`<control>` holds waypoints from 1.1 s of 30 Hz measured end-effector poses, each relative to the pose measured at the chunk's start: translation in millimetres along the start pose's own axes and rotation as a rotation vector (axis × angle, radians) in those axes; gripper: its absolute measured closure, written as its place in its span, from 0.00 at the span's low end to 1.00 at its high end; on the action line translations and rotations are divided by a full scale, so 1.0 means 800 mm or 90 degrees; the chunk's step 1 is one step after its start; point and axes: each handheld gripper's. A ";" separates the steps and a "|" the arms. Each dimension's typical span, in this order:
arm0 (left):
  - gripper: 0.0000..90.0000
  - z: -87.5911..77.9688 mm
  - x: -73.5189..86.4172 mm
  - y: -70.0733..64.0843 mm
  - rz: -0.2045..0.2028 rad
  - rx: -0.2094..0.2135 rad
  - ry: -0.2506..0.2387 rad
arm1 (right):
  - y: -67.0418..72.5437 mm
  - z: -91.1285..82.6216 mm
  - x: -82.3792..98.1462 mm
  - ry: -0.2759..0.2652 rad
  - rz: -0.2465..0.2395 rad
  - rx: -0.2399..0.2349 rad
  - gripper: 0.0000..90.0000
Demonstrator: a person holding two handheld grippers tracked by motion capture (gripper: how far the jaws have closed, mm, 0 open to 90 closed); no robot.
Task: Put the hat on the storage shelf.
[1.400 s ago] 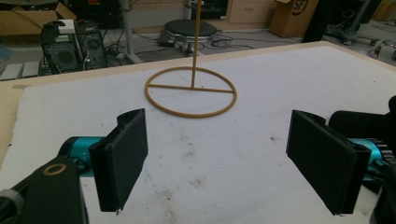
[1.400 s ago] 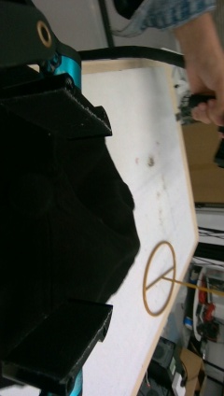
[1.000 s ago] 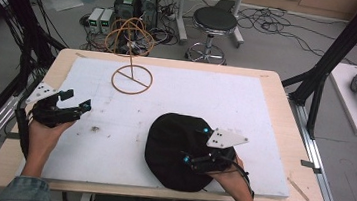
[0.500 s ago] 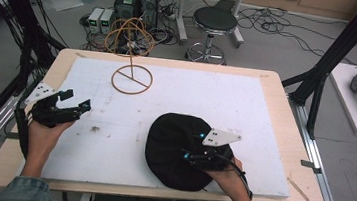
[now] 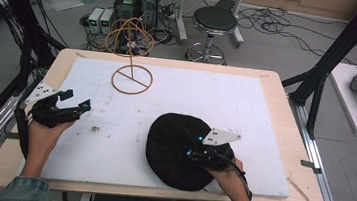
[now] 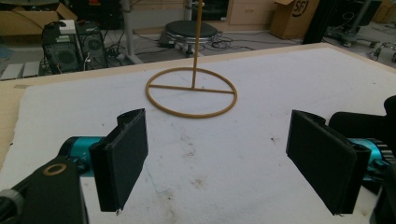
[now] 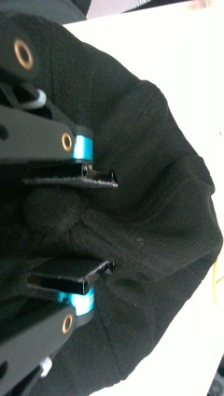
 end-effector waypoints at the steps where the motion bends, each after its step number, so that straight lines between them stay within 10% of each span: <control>1: 0.23 0.000 0.000 0.000 0.000 0.000 0.000 | 0.000 -0.002 -0.001 -0.005 0.004 0.002 0.73; 33: 0.23 -0.016 -0.001 0.010 -0.010 -0.015 -0.017 | -0.005 -0.038 -0.052 -0.091 0.010 0.053 0.81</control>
Point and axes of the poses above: each handheld gripper's, and its own axes: z roughly forward along the jaws, x roughly out of its underside, y roughly to its left
